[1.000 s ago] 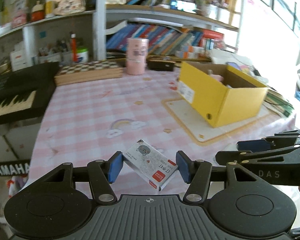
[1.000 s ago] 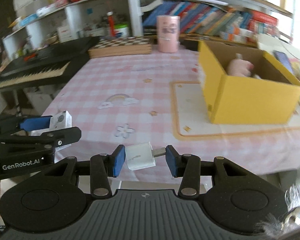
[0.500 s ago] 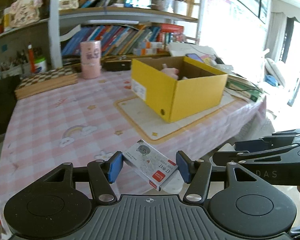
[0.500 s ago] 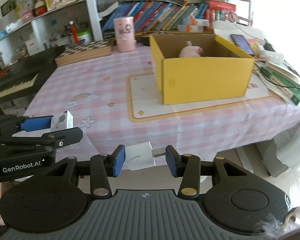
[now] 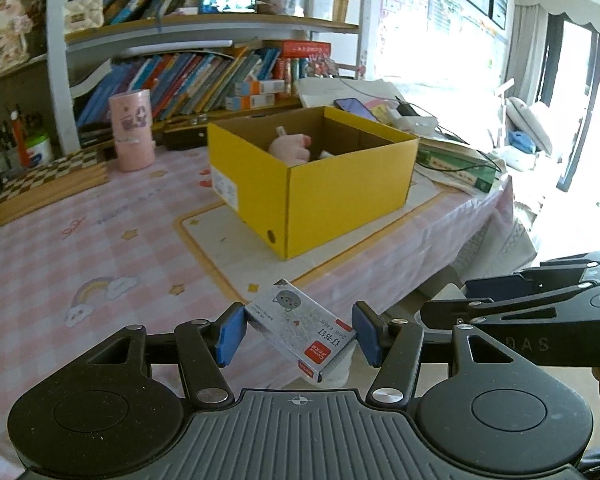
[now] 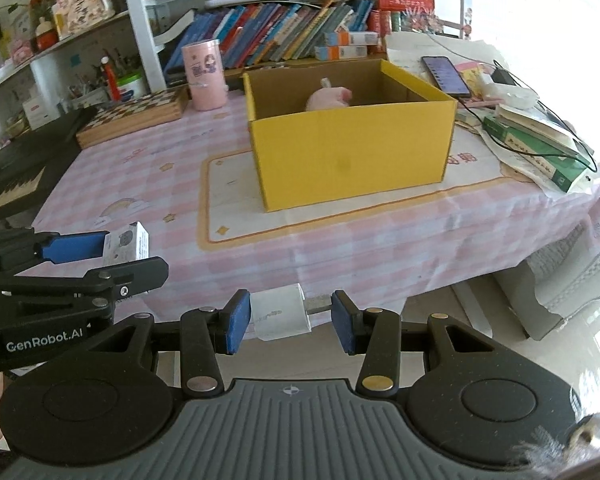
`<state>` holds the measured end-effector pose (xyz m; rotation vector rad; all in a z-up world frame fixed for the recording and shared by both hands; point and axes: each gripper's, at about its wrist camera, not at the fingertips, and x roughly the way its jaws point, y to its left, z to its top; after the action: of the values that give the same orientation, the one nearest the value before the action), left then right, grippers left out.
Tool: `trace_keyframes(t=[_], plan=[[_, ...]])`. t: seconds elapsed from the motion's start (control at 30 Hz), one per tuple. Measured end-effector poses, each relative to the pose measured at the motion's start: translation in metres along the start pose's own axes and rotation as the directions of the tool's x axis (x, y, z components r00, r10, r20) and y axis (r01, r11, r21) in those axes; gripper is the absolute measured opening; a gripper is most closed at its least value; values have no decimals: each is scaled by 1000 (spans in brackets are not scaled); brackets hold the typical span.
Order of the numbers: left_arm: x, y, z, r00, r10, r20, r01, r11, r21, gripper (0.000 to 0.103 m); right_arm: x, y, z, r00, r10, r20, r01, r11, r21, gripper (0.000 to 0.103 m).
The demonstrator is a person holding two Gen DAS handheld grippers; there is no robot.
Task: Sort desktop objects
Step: 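Carry the small box in the left gripper while right carries the plug to the box, then lower the plug and small box into the yellow box and open both grippers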
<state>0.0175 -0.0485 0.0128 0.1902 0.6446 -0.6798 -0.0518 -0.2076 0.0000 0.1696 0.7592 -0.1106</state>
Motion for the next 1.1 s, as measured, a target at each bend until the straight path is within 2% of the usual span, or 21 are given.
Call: trace_keyframes(t=[0.43,0.73,0.87,1.1], plan=[[51,-37,37,1000,4,-18,-4,1000,1,57,25,-61,35,1000,16,-19,-16,1000,-10,42],[87,-64,72,999,28,40,-28,1000,-7,57,45,-106,65,1000,28,-3,-28,998,-50,42],[96,-69,91,996,52,79,-51,999,-18,57,51,-124,84,999,44,26,-42,997,-66,42],[111,-67,128,981,122,153,-116,992,-48,57,59,-147,135,988,78,131,-63,991,-115,42]])
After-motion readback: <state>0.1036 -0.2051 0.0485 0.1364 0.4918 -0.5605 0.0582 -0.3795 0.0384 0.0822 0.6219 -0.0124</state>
